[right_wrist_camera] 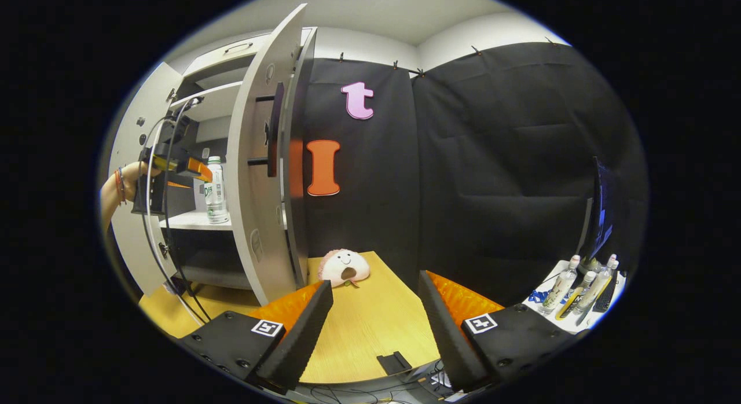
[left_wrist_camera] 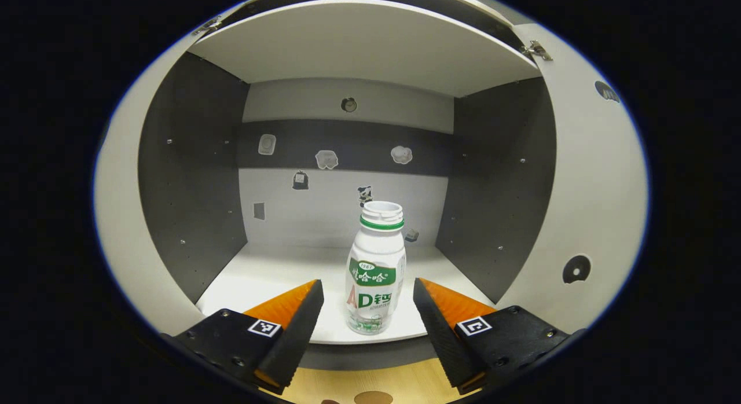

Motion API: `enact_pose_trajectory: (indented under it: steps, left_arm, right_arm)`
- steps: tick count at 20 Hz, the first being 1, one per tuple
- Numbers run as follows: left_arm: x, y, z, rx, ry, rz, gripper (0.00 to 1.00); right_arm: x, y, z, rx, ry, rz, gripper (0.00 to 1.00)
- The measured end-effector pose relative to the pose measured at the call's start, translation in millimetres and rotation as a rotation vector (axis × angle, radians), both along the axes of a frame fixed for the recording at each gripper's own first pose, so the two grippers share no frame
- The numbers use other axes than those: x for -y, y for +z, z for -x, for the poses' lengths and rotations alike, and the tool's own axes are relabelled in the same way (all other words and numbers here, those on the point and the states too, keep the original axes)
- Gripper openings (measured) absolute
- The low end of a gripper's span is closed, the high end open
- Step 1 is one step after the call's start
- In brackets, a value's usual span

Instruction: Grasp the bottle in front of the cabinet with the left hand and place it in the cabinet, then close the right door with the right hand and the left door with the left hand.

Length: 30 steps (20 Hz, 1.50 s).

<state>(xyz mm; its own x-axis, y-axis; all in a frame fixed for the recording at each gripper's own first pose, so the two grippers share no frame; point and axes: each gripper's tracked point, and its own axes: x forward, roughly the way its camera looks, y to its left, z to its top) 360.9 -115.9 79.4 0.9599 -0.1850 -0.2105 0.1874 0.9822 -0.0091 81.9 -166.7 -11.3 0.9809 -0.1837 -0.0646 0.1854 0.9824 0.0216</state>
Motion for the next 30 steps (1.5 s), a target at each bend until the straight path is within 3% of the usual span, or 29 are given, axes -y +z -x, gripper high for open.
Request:
enact_pose_trajectory:
  steps: [2,7,8,9,10,13,14,18,22,23,24,26,29,30]
  left_arm:
    - [-12,10,22,0.024,0.006,-0.007,0.95]
    - [-53,33,91,0.102,0.069,0.010,0.95]
    - [-62,36,106,0.113,0.085,0.013,0.95]
    - [-73,37,122,0.123,0.104,0.010,0.95]
    - [-83,37,137,0.129,0.125,0.004,0.95]
    - [-112,39,184,0.166,0.180,-0.015,0.95]
    - [-120,38,199,0.169,0.197,-0.021,0.95]
    - [-157,34,250,0.192,0.278,-0.033,0.95]
    - [-199,30,286,0.213,0.373,-0.020,0.95]
    - [-209,27,295,0.222,0.394,-0.019,0.95]
    - [-217,26,301,0.226,0.412,-0.020,0.95]
    - [-230,24,309,0.231,0.437,-0.021,0.95]
    - [-243,20,320,0.228,0.464,0.001,0.97]
    - [-247,17,323,0.226,0.471,0.006,0.95]
  right_arm:
    - [0,7,-2,0.015,0.009,0.006,0.94]
    - [1,26,-15,0.049,0.039,0.020,0.94]
    - [0,29,-19,0.051,0.048,0.021,0.98]
    - [-1,32,-25,0.054,0.058,0.024,0.94]
    - [-3,34,-30,0.056,0.069,0.035,0.98]
    - [-8,40,-50,0.065,0.089,0.076,0.94]
    - [-12,40,-57,0.064,0.101,0.077,0.98]
    - [-31,34,-84,0.053,0.154,0.053,0.98]
    - [-42,25,-102,0.047,0.177,0.038,0.94]
    - [-43,23,-106,0.043,0.179,0.033,0.98]
    - [-44,22,-108,0.043,0.181,0.028,0.94]
    - [-51,21,-112,0.046,0.192,0.025,0.98]
    - [-61,20,-117,0.053,0.210,0.023,0.98]
    - [-64,20,-118,0.058,0.219,0.020,0.94]
